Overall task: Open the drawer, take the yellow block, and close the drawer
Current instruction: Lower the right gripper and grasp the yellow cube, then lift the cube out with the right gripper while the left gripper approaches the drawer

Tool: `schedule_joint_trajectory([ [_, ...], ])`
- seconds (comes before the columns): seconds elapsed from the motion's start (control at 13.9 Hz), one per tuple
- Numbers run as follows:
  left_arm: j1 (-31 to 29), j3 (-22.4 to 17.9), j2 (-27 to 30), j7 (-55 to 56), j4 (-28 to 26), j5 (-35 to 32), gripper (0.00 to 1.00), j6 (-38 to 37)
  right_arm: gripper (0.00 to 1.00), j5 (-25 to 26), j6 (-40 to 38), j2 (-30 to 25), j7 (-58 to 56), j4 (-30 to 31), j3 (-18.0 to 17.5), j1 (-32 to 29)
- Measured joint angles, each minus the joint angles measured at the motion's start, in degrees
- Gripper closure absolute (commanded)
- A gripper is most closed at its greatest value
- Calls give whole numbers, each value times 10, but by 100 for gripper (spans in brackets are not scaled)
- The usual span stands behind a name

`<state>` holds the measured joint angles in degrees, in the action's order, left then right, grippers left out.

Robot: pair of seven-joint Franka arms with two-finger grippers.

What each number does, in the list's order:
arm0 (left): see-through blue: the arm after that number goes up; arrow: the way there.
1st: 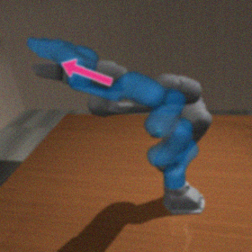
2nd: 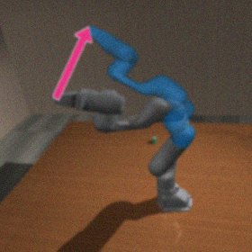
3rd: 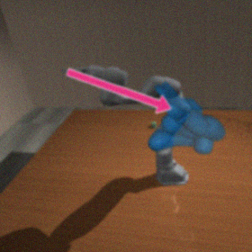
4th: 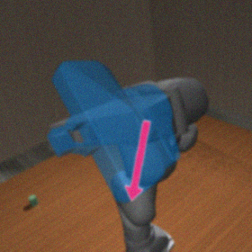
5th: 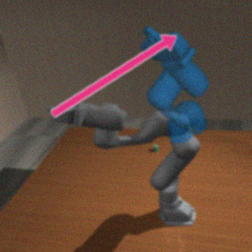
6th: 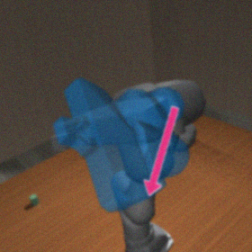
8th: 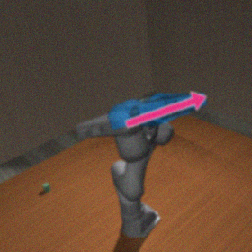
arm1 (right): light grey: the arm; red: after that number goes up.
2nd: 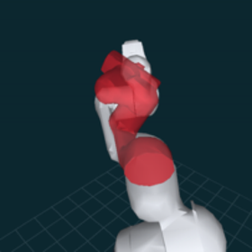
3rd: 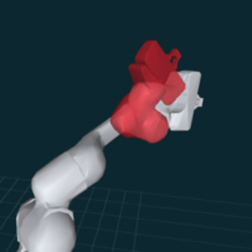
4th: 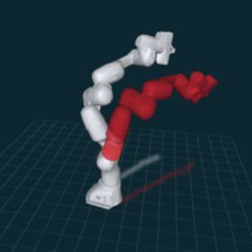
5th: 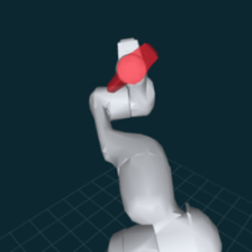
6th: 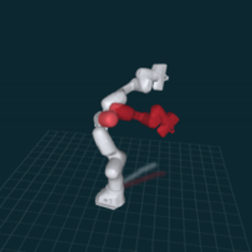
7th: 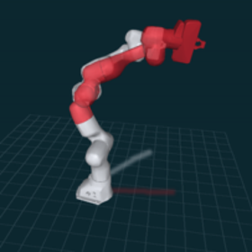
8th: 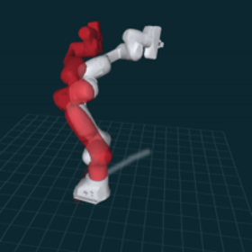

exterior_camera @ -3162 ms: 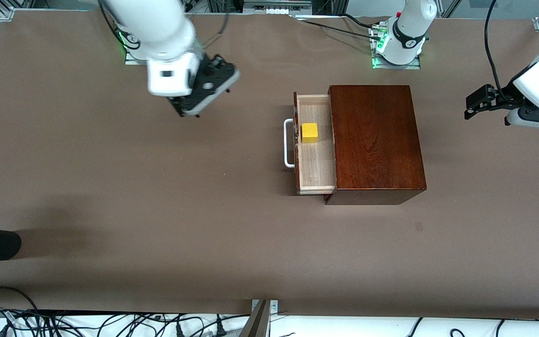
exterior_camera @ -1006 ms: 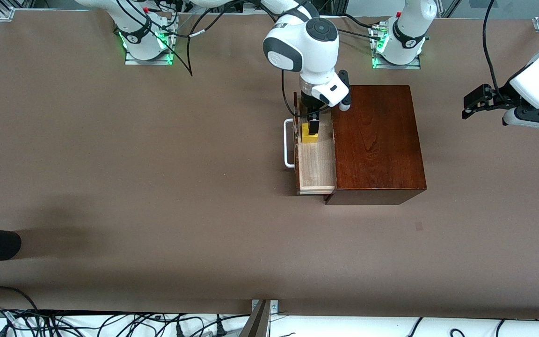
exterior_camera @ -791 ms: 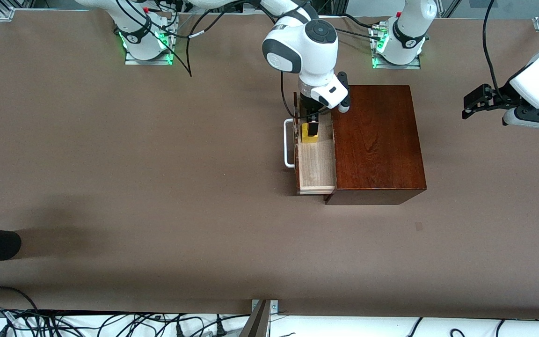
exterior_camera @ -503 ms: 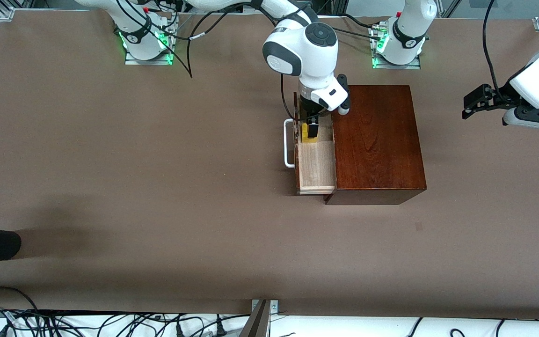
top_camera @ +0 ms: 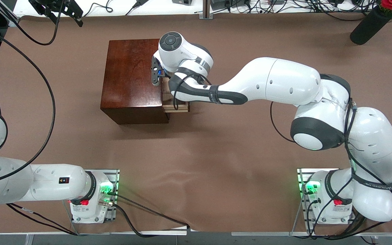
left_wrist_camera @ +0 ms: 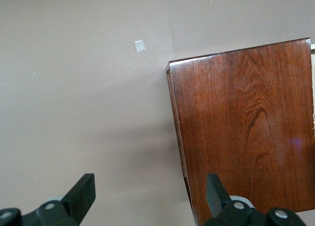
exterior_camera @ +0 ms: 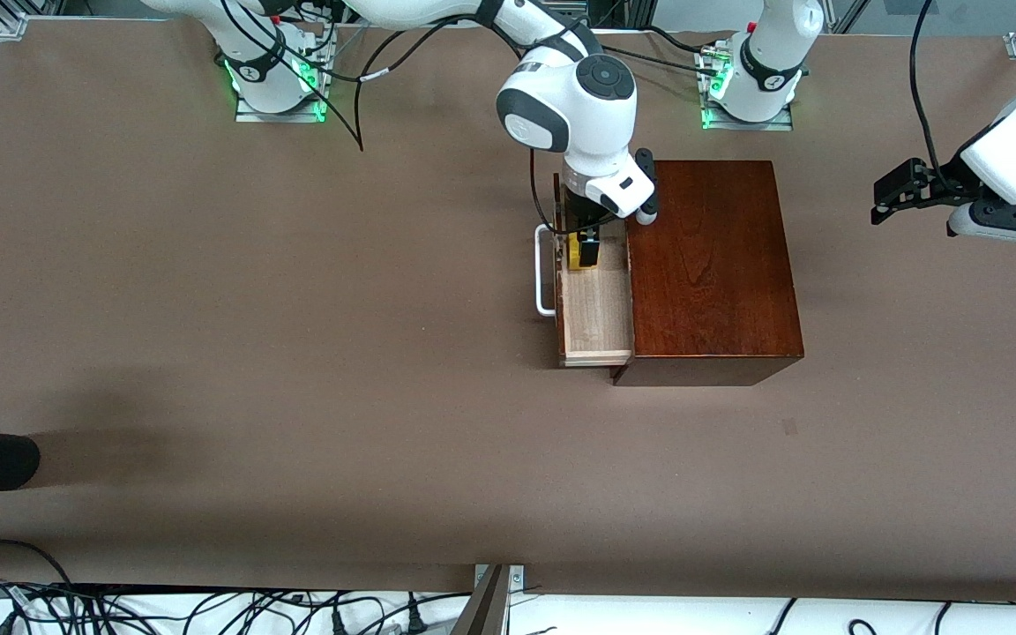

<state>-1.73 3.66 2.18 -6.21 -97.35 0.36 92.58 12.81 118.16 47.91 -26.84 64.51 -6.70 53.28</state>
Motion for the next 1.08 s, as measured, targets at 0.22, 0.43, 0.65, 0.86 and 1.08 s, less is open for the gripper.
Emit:
schedule_joint_trajectory([
  [0.22,0,0,0,0,0,0,0,0,68,0,8,7,-1,-1,1,0],
  [0.43,0,0,0,0,0,0,0,0,100,0,16,9,-4,-1,4,0],
  [0.65,0,0,0,0,0,0,0,0,100,0,13,9,-5,-7,5,1],
  [0.86,0,0,0,0,0,0,0,0,100,0,-34,6,-4,-40,4,3],
  [1.08,0,0,0,0,0,0,0,0,100,0,-96,-16,-2,-88,4,3],
])
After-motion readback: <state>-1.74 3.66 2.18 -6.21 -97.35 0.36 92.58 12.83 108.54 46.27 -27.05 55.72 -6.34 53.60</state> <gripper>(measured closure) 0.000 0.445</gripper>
